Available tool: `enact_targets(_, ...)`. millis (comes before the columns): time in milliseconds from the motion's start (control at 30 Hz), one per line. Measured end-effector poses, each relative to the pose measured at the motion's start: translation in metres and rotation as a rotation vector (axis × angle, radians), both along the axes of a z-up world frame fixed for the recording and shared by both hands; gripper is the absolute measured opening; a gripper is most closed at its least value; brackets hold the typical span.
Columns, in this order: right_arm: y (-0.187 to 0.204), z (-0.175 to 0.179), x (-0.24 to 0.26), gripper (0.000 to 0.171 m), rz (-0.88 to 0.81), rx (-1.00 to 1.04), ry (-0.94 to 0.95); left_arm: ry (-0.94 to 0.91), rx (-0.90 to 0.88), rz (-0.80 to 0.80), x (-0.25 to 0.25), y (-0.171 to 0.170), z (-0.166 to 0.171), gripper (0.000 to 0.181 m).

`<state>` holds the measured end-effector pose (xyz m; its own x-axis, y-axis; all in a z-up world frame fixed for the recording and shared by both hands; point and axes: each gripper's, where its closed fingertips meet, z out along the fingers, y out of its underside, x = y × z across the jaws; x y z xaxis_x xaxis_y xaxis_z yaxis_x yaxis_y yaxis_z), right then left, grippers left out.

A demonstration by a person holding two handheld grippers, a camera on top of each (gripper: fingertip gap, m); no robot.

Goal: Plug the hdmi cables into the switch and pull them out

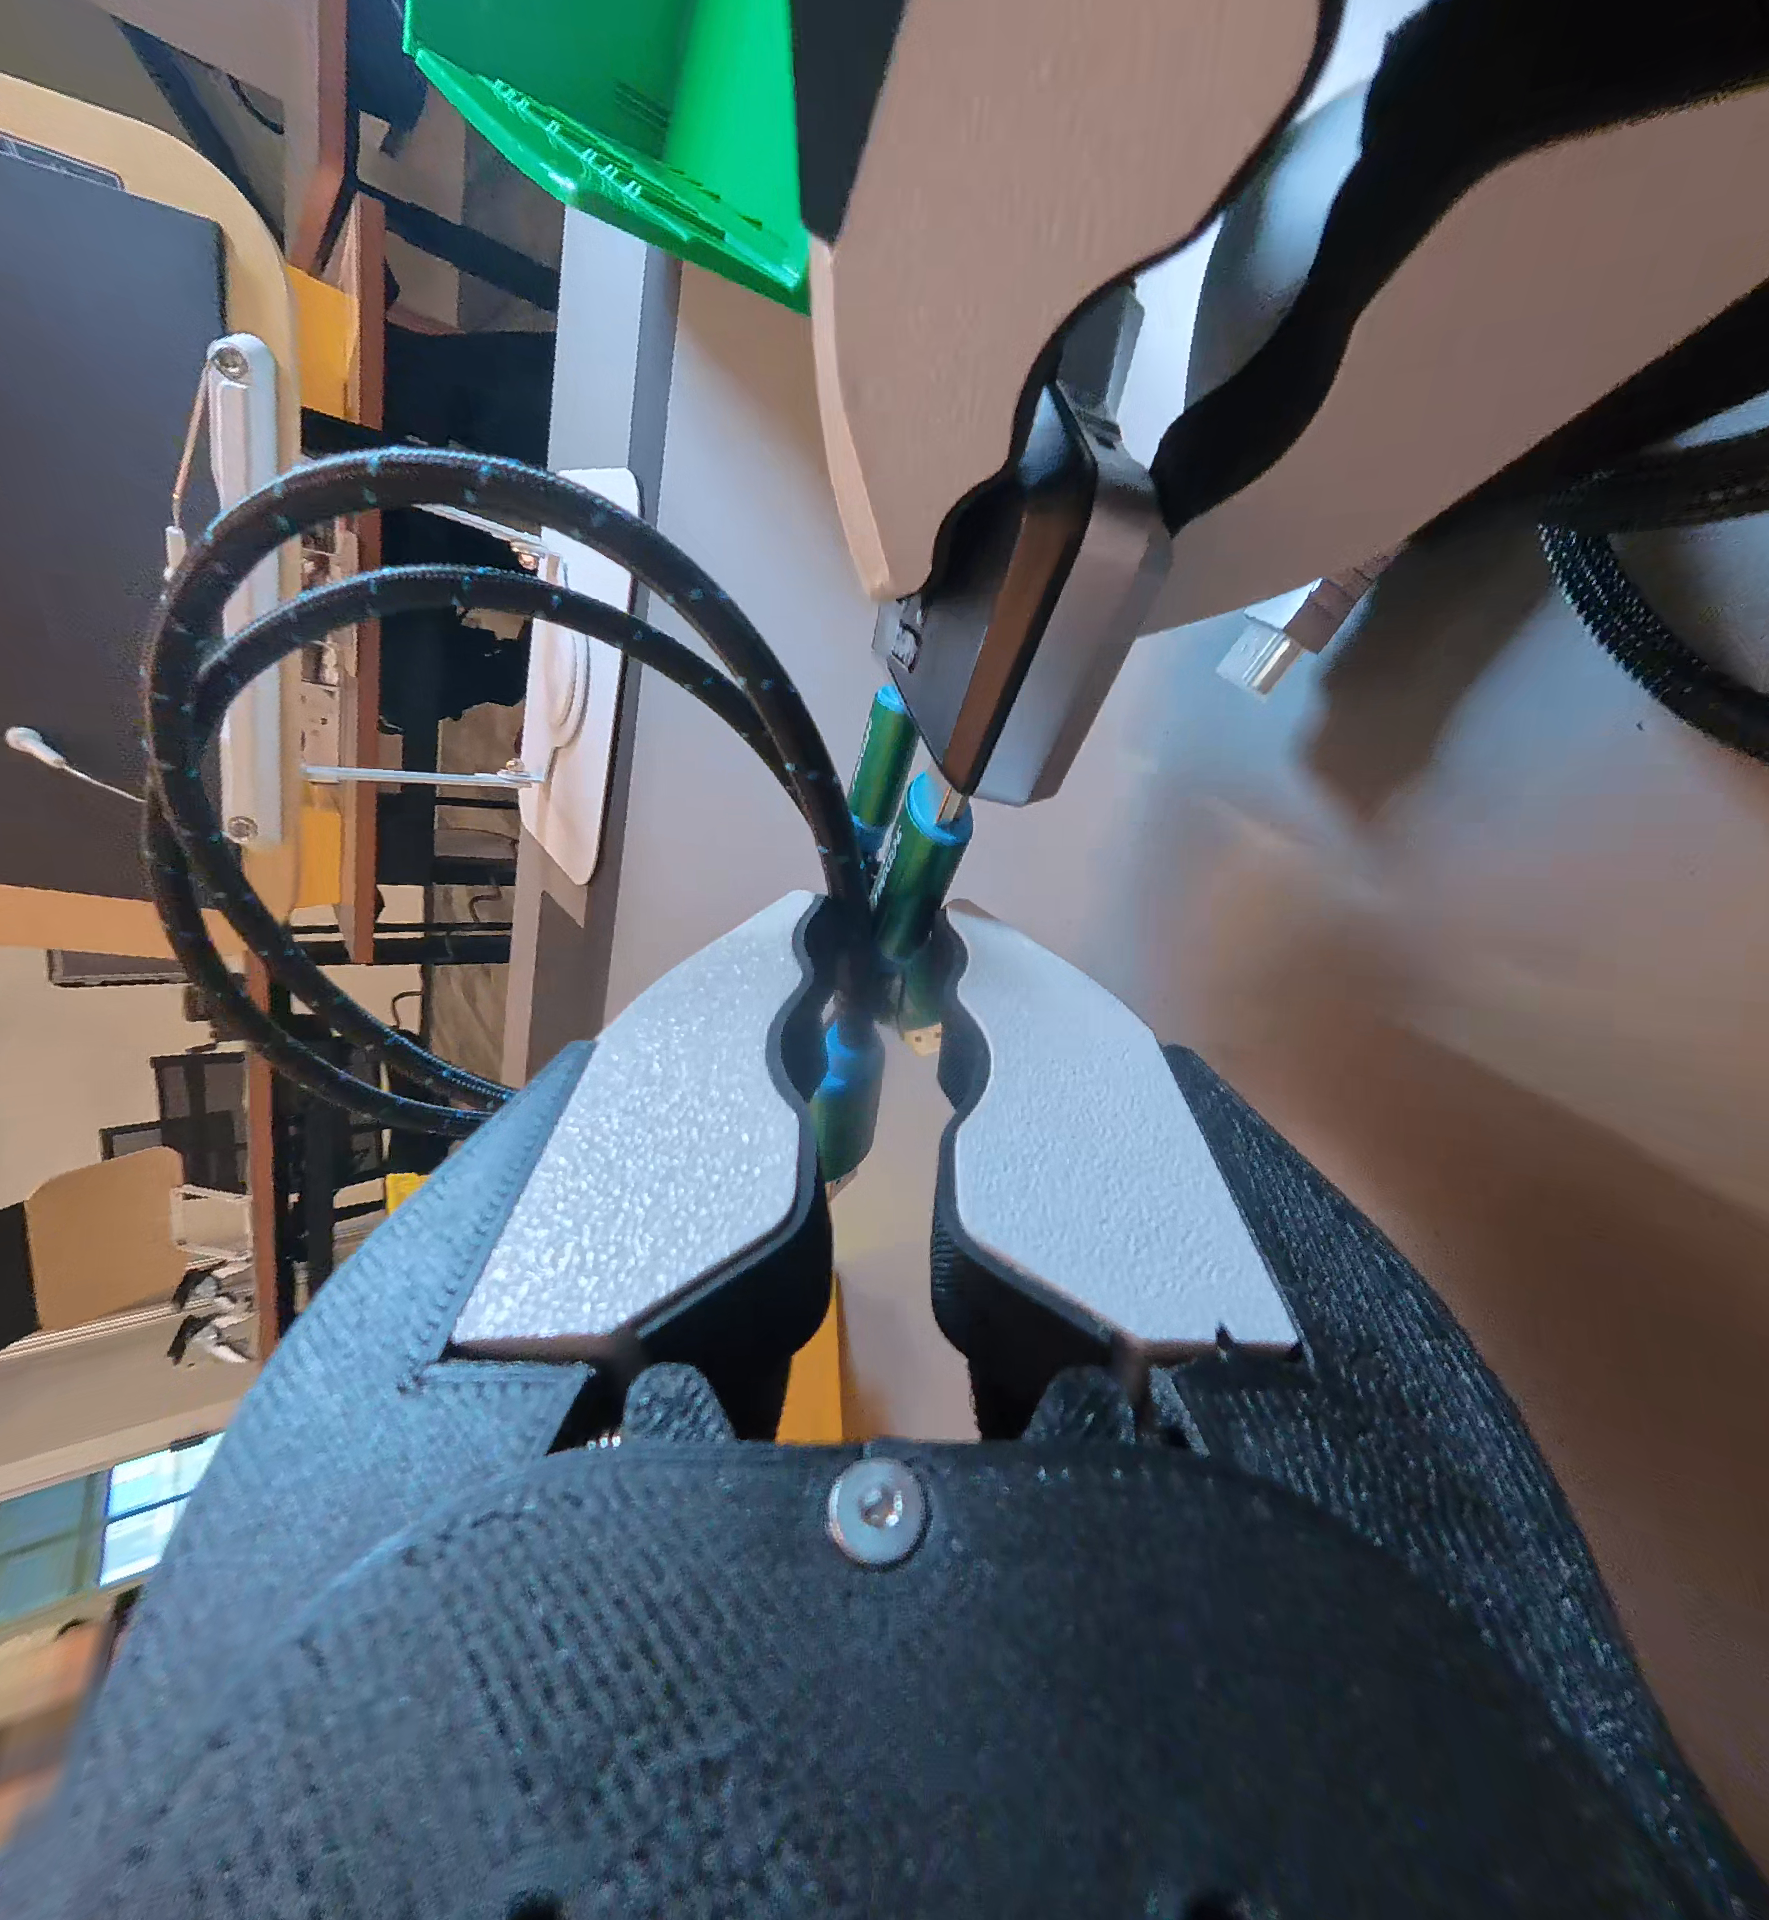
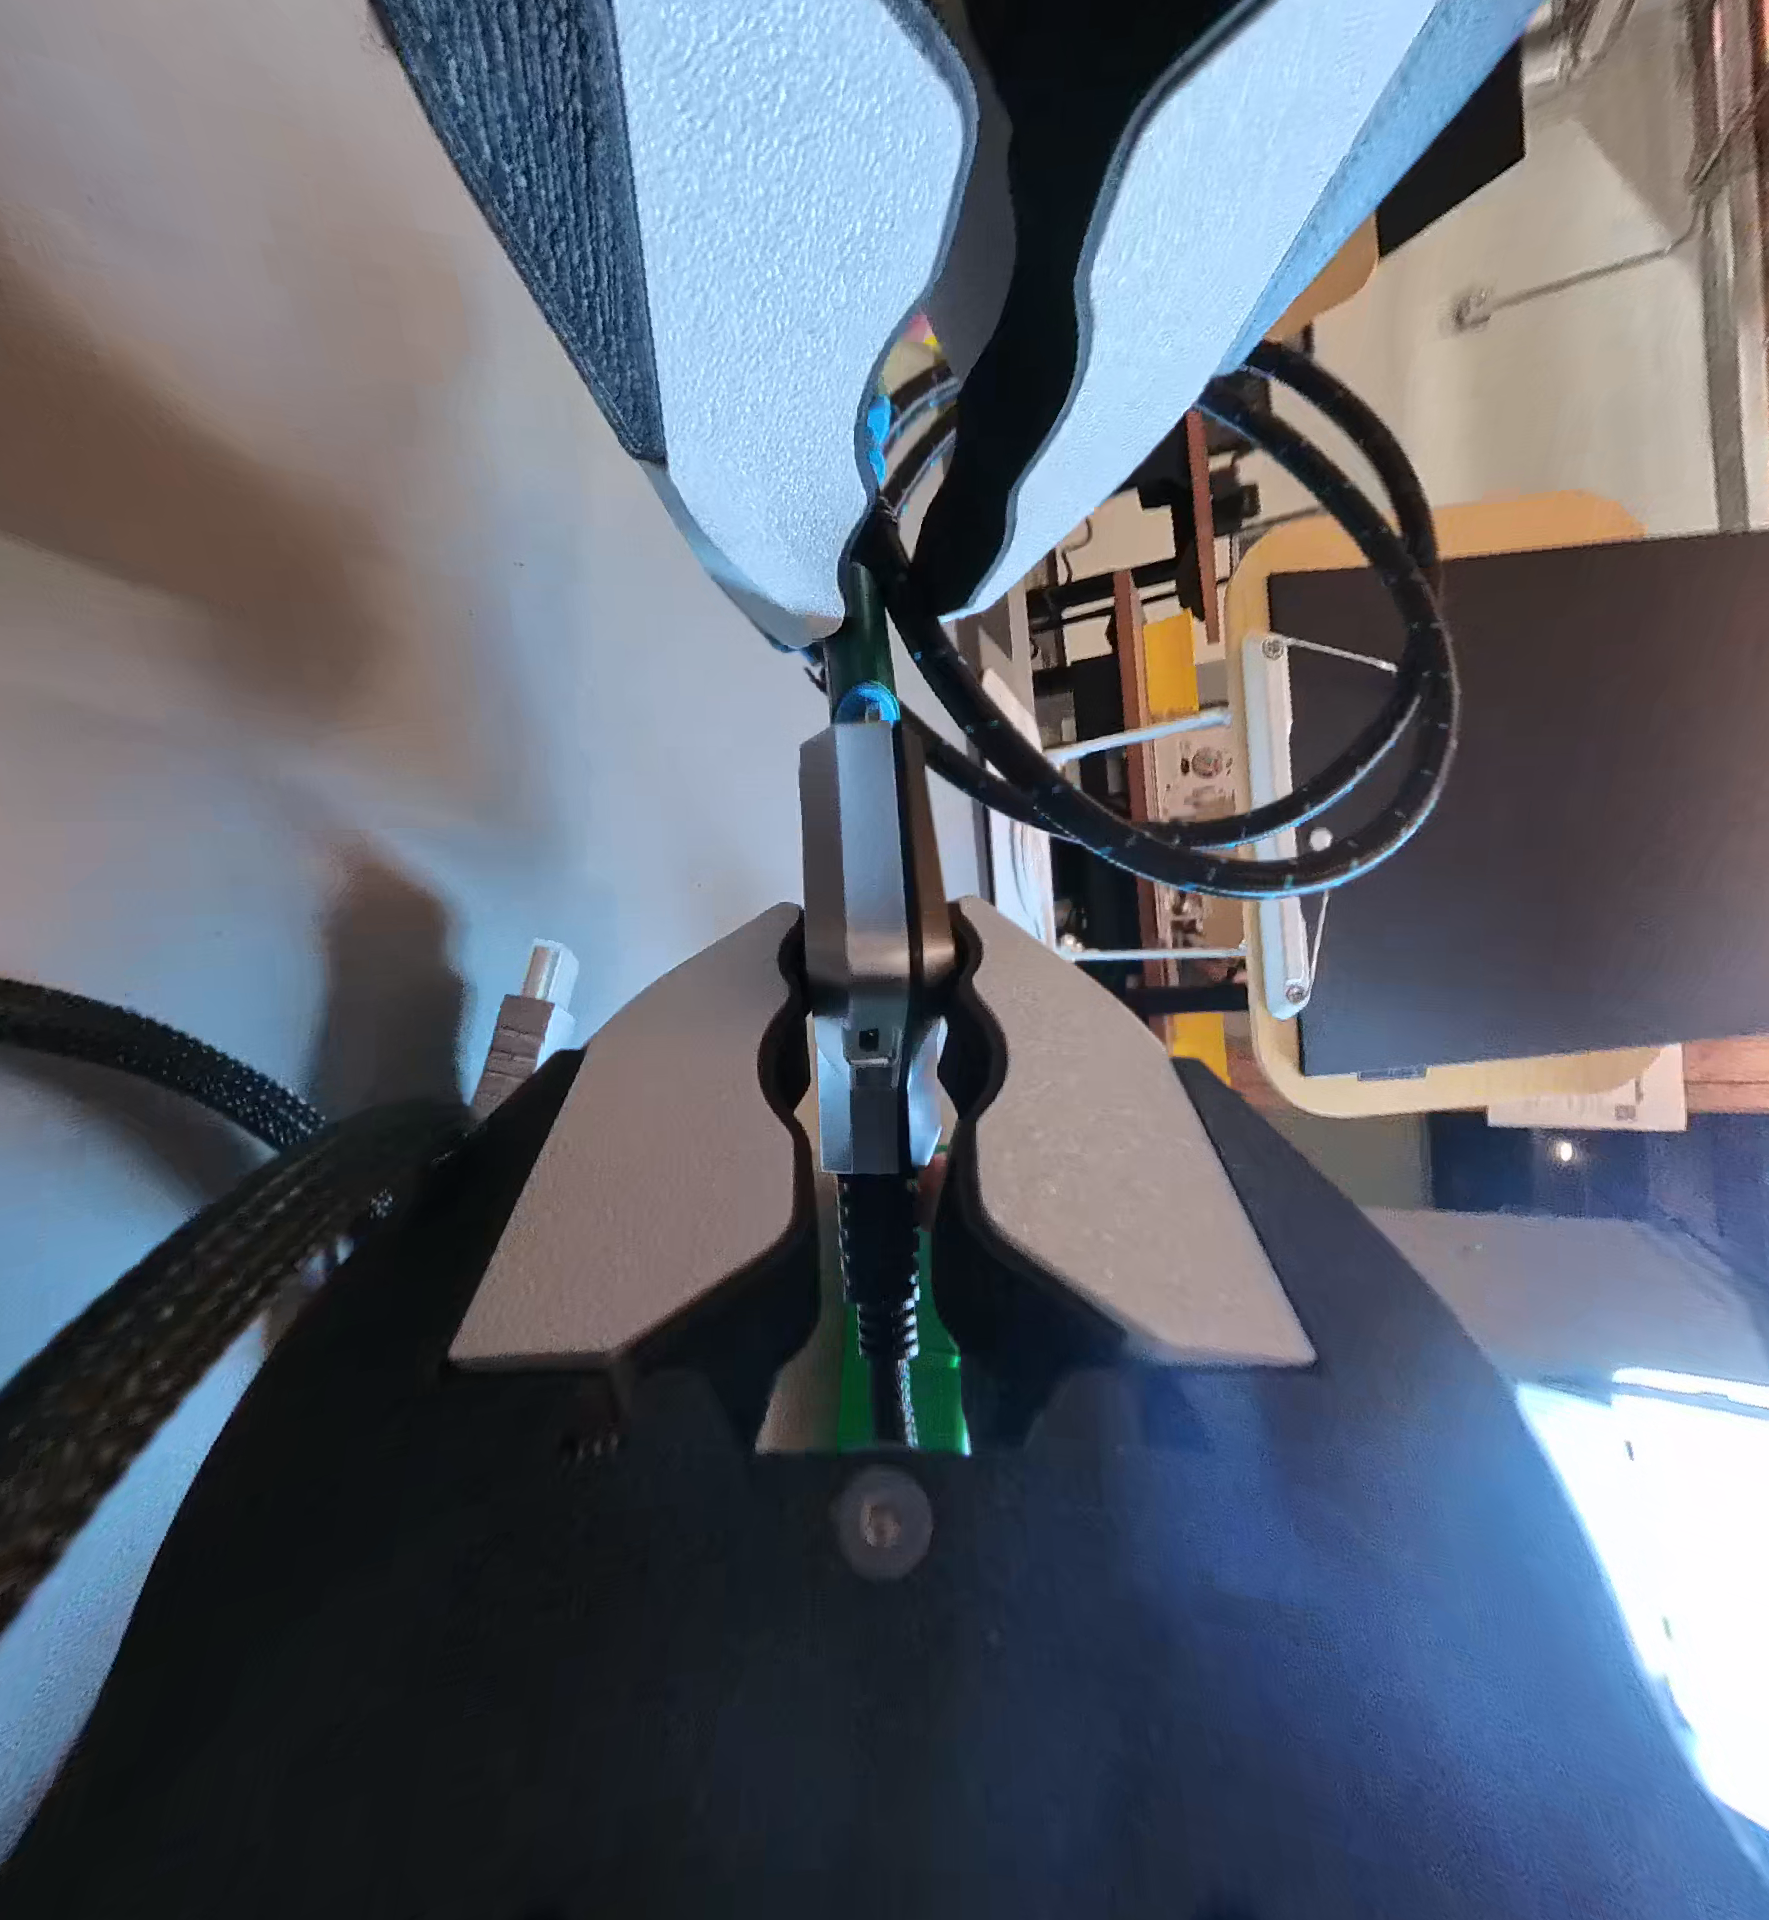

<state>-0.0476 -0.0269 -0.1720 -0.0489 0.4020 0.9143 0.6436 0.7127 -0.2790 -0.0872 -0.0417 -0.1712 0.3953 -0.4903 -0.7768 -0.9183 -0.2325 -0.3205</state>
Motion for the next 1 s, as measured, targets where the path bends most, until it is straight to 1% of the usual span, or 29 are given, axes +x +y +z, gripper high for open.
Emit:
enact_targets(100,0.006,-0.004,0.000,0.021,-0.054,-0.036,-0.016,-0.076,-0.038,-0.021,0.003,-0.001,-0.001,0.017)
enact_targets(133,0.009,-0.007,0.001,0.021,-0.069,-0.038,-0.032,-0.074,-0.043,-0.042,0.004,-0.002,-0.002,0.017)
enact_targets(200,0.009,-0.013,0.000,0.020,-0.066,-0.019,-0.061,-0.101,-0.076,-0.053,0.007,-0.005,-0.006,0.017)
enact_targets(300,0.007,-0.010,0.000,0.020,-0.060,-0.009,-0.064,-0.221,-0.122,-0.057,0.007,-0.006,-0.007,0.018)
enact_targets(400,0.008,-0.012,0.002,0.021,-0.061,-0.019,-0.090,-0.209,-0.119,-0.049,0.007,-0.003,-0.008,0.018)
enact_targets(500,0.005,-0.014,0.003,0.022,-0.018,-0.024,-0.109,-0.244,-0.160,-0.056,0.009,-0.001,-0.016,0.018)
enact_targets(600,-0.005,-0.017,0.000,0.022,0.031,-0.026,-0.123,-0.238,-0.209,-0.053,0.010,0.000,-0.026,0.018)
enact_targets(700,-0.008,-0.019,0.001,0.021,0.051,-0.043,-0.135,-0.244,-0.239,-0.056,0.011,-0.003,-0.029,0.018)
enact_targets(767,-0.008,-0.019,0.001,0.021,0.025,-0.059,-0.152,-0.222,-0.247,-0.051,0.010,-0.003,-0.029,0.018)
enact_targets(833,-0.005,-0.023,0.003,0.021,-0.043,-0.084,-0.201,-0.203,-0.265,-0.056,0.008,-0.005,-0.029,0.018)
enact_targets(900,0.004,-0.028,0.007,0.020,-0.093,-0.068,-0.231,-0.237,-0.279,-0.077,0.011,-0.008,-0.025,0.017)
enact_targets(933,0.008,-0.030,0.008,0.021,-0.102,-0.061,-0.229,-0.282,-0.285,-0.103,0.018,-0.011,-0.019,0.014)
enact_targets(967,0.006,-0.030,0.006,0.020,-0.074,-0.060,-0.218,-0.294,-0.285,-0.123,0.024,-0.014,-0.015,0.011)
enact_targets(1000,0.001,-0.028,0.002,0.019,-0.048,-0.050,-0.209,-0.219,-0.259,-0.120,0.024,-0.012,-0.016,0.011)
